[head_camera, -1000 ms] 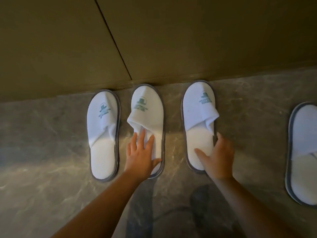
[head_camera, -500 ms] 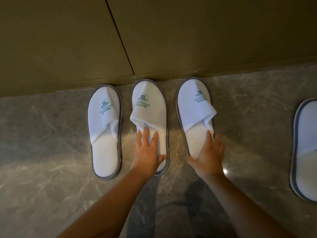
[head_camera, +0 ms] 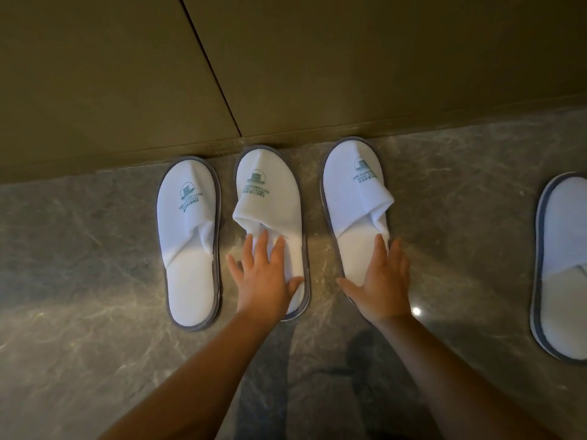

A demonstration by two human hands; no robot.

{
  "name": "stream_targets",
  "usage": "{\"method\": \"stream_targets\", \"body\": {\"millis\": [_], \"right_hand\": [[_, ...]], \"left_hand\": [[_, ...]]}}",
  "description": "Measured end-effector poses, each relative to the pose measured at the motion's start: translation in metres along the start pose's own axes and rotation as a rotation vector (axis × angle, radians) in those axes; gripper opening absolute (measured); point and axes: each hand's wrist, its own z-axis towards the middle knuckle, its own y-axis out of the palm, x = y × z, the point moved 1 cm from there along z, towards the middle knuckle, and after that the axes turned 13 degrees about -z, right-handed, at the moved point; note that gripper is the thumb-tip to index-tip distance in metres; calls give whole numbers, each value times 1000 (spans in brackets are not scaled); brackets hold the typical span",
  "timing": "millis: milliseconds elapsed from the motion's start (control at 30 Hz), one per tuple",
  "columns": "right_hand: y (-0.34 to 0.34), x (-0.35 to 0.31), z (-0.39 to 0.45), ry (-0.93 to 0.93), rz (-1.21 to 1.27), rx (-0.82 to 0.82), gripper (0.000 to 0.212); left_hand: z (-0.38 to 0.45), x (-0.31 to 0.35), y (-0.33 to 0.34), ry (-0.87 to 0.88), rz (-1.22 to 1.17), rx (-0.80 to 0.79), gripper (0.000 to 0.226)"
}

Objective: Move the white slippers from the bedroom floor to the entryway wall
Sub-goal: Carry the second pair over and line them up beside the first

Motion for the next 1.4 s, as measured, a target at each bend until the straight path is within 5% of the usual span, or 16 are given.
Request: {"method": "stream_targets", "body": {"millis": [100, 233, 467, 700, 967, 1133, 1400], "right_hand": [[-15, 11, -3, -25, 33, 37, 86], [-34, 56, -6, 126, 157, 167, 69], [-40, 165, -12, 498, -43, 192, 89], [-30, 216, -15, 661, 45, 111, 96], [-38, 216, -15, 608, 196, 192, 98], [-34, 181, -7, 355, 238, 167, 103], [-33, 139, 14, 205, 189, 102, 83]], "left_hand": [[-7, 12, -6, 103, -86, 134, 65], [-4, 49, 2, 265, -185, 75, 65], [3, 99, 44, 416, 19, -237, 71], [4, 110, 59, 351, 102, -279, 73], [5, 112, 54, 327, 125, -293, 77], [7, 110, 54, 317, 131, -302, 82], [9, 101, 57, 303, 181, -358, 97]]}}
